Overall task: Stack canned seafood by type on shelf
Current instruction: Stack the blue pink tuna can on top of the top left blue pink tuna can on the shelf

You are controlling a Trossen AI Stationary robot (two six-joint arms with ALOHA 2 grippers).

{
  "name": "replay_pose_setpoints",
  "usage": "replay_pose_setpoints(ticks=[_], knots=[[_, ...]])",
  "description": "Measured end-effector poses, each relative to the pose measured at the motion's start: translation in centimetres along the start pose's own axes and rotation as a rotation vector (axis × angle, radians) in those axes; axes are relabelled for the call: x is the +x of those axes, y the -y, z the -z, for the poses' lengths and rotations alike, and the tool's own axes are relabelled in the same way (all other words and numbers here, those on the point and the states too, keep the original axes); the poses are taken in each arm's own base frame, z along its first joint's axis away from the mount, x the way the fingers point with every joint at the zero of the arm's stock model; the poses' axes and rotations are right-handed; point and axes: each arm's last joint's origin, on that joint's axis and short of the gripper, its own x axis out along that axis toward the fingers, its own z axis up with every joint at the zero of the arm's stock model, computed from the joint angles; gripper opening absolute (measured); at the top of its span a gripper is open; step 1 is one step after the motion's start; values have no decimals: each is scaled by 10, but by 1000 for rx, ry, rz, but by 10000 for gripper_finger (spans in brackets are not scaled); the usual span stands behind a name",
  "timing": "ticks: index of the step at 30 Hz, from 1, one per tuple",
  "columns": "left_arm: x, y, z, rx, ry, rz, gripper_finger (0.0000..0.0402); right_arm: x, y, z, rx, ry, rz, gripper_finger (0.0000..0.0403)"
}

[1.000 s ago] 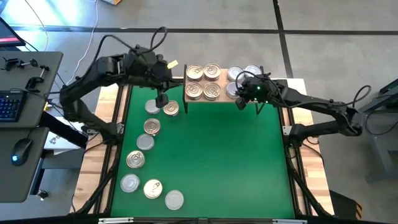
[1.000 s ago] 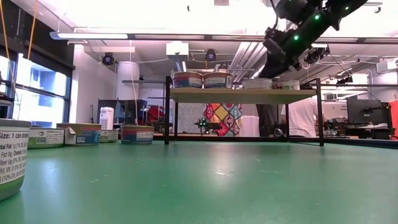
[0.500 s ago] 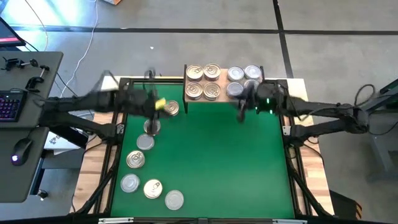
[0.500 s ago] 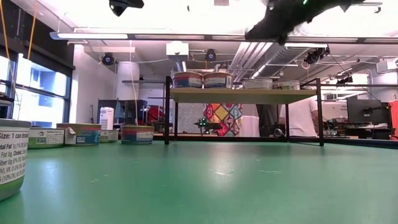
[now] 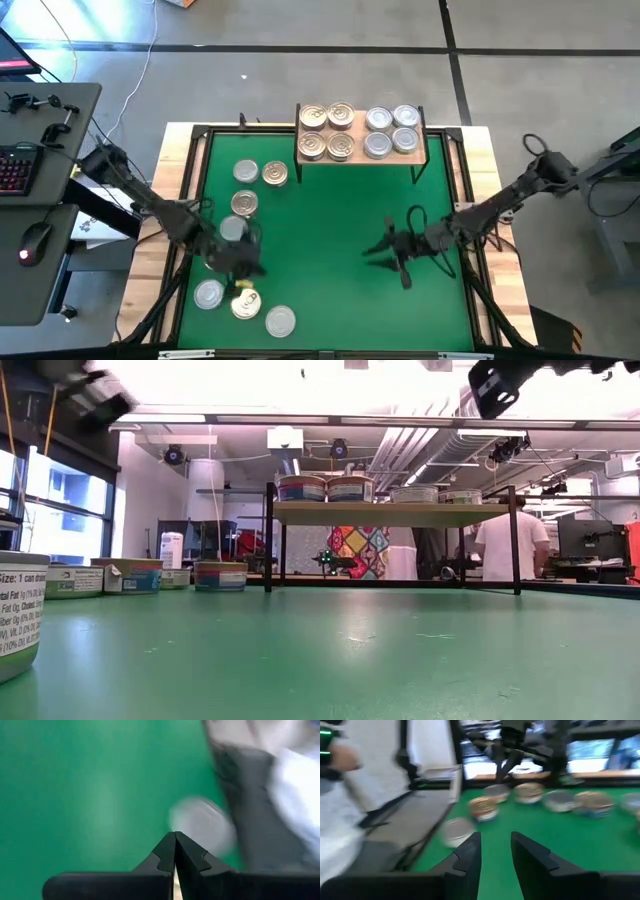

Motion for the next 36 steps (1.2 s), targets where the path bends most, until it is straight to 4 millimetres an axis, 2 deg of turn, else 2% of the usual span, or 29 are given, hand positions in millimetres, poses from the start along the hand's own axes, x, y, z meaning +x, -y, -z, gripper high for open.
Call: replay_pose_setpoints(ticks=[4, 7, 11, 18, 24, 27, 31, 33, 36], knots=[[20, 16, 7, -173, -86, 129, 0, 10, -15, 15, 25, -66, -103, 98], [38, 25, 16, -207, -123, 139, 0, 19, -22, 25, 10, -90, -117, 98], [50, 31, 29, -345, -231, 86, 0, 31, -23, 40, -49, -101, -96, 98], [51, 24, 47, -546, -366, -107, 0, 46, -12, 49, -94, -66, -49, 98], [73, 15, 50, -467, -391, -147, 0, 54, 0, 43, -149, 43, -12, 98], [88, 3, 40, -371, -288, -169, 0, 55, 4, 42, -148, 60, 2, 98], [102, -19, 9, -111, 18, -241, 0, 56, 8, 40, -115, 73, 16, 98], [102, -26, -13, 9, 174, -236, 0, 56, 10, 38, -80, 92, 19, 98], [90, -28, -47, 123, 336, -209, 0, 56, 11, 36, -17, 110, 53, 99]])
